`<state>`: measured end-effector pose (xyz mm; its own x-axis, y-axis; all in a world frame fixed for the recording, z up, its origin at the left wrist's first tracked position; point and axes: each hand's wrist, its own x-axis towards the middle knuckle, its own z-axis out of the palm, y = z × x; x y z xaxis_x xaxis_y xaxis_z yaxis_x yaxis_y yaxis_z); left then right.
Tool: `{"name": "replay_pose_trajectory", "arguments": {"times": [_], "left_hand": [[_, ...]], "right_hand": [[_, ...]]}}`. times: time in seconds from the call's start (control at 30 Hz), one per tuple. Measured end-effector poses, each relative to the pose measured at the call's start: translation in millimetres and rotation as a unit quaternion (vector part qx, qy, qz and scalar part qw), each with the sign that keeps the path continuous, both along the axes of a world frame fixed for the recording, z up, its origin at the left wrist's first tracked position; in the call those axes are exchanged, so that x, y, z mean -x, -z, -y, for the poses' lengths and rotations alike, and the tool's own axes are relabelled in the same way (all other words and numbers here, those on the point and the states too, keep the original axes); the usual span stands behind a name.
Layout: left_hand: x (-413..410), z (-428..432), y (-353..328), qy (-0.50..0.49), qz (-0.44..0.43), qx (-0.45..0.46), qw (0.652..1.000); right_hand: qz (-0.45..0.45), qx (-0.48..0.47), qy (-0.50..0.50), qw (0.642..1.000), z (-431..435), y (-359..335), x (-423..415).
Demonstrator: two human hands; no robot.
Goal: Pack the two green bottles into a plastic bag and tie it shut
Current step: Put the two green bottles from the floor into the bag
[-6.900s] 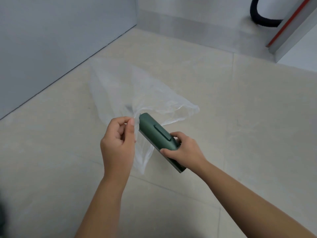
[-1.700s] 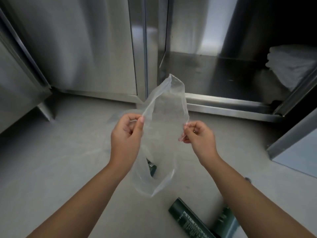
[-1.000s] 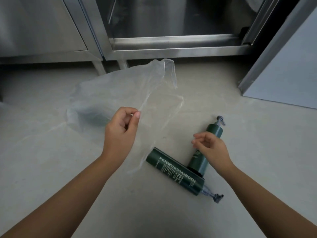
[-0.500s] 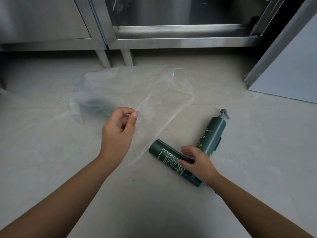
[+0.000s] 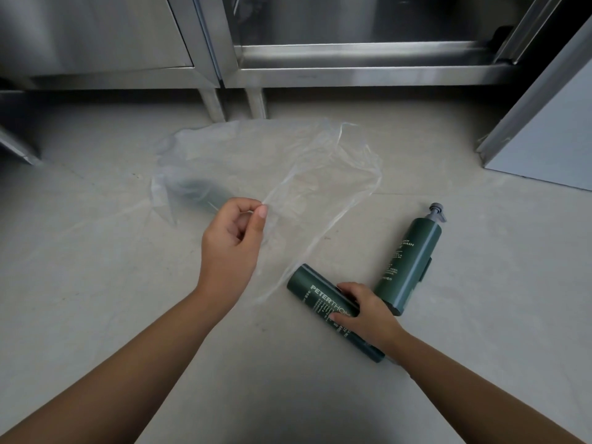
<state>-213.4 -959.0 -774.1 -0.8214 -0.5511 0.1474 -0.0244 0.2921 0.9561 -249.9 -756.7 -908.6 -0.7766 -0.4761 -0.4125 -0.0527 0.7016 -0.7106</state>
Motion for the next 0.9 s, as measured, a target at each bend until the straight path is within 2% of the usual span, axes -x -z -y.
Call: {"name": "replay_pose_trajectory", "arguments": {"times": [0.4,0.7,0.9], "left_hand": [[-4,0,1,-0.005,-0.010,-0.010,1.000],[-4,0,4,-0.023,-0.007,-0.025,0.999],[2,-6,7,-0.030,-0.008,-0.037,0.999]], "right_hand": [[-0.053,-0.101,-0.031,0.993,0,1,-18],[-0.033,-0.067,-0.009,0.997,-8,-6,-20],[0.013,-0.016,0.007,1.000,-12,-10,-25]]}}
